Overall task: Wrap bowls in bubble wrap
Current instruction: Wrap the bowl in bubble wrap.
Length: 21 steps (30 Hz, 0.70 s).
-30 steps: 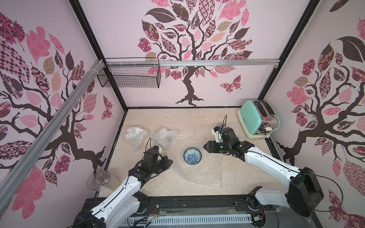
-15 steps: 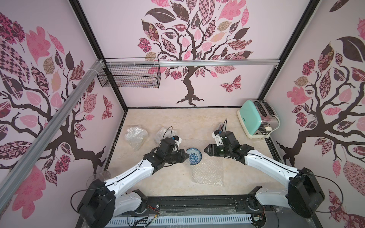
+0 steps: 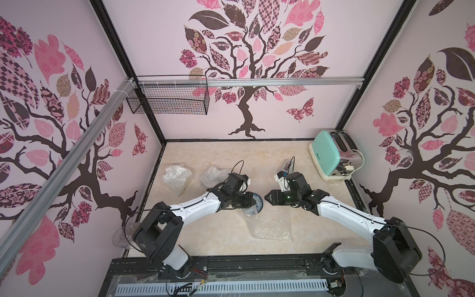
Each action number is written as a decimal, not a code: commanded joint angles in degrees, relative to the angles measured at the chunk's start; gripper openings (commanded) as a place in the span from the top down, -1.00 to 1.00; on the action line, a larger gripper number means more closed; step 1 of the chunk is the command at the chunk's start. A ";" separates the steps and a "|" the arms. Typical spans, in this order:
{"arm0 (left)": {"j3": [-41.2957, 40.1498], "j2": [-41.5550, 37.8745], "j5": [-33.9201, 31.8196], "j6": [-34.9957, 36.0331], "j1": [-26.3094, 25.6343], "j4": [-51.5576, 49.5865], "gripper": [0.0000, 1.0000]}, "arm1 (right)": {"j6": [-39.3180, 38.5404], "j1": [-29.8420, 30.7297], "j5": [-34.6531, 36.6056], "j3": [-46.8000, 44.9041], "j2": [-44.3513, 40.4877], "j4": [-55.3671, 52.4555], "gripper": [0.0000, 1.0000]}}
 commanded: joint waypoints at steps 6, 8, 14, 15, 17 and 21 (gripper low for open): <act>2.77 1.62 1.15 1.66 -0.34 -1.14 0.42 | -1.63 0.11 -7.12 -7.19 -5.87 9.55 -0.29; 3.26 1.37 1.21 1.84 -0.31 -1.41 0.22 | -1.54 0.56 -7.80 -8.32 -6.07 11.02 -0.31; 5.20 0.45 0.80 2.18 -0.07 -3.06 -0.15 | -2.23 1.32 -5.81 -8.41 -5.28 10.58 -0.33; 5.53 0.38 0.80 2.24 -0.03 -3.30 -0.19 | -2.48 1.58 -5.51 -8.25 -5.21 10.52 -0.34; 6.23 0.37 0.80 2.51 0.10 -3.70 -0.23 | -3.97 2.46 -5.20 -7.73 -5.03 10.44 -0.39; 6.88 1.08 0.62 2.51 0.45 -3.89 -0.25 | -6.92 6.05 1.92 -7.61 -3.92 10.53 -0.57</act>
